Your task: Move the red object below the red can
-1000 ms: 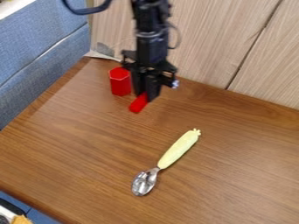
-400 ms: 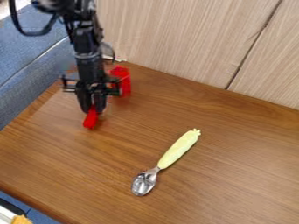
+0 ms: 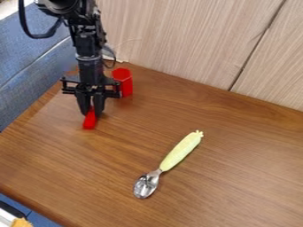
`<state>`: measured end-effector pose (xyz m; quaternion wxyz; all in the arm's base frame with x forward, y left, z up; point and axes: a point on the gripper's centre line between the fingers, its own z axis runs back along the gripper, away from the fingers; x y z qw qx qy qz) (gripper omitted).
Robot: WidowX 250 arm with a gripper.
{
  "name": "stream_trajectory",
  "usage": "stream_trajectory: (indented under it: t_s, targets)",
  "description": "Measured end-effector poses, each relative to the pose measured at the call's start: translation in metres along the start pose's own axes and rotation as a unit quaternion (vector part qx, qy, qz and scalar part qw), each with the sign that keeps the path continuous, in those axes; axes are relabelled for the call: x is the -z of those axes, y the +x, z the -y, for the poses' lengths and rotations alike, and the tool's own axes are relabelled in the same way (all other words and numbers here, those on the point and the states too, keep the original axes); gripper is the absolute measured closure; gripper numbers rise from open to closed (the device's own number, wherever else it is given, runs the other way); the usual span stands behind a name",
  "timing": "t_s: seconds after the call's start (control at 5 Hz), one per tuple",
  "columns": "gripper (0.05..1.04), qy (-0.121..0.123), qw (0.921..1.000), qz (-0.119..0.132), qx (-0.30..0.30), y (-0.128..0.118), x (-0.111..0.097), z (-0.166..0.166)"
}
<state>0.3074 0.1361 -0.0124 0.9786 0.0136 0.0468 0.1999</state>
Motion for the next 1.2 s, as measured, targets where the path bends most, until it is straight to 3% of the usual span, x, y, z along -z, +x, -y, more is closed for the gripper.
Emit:
stream_trajectory:
  t_s: [0.4,0.6,0.8,1.0,1.2]
  targets:
    - [0.191,0.005,1.0000,0.001,-0.004,0.000,0.000,0.001]
    - [0.077,0.004,1.0000,0.001,0.005,-0.004,-0.001,0.004]
    - [0.080,0.002,0.9994,0.023,0.025,-0.007,-0.019,0.013]
    - [0.084,-0.006,0.9965,0.072,0.041,-0.007,-0.054,0.018]
    - [0.084,-0.004,0.9941,0.096,0.050,-0.006,-0.069,0.024]
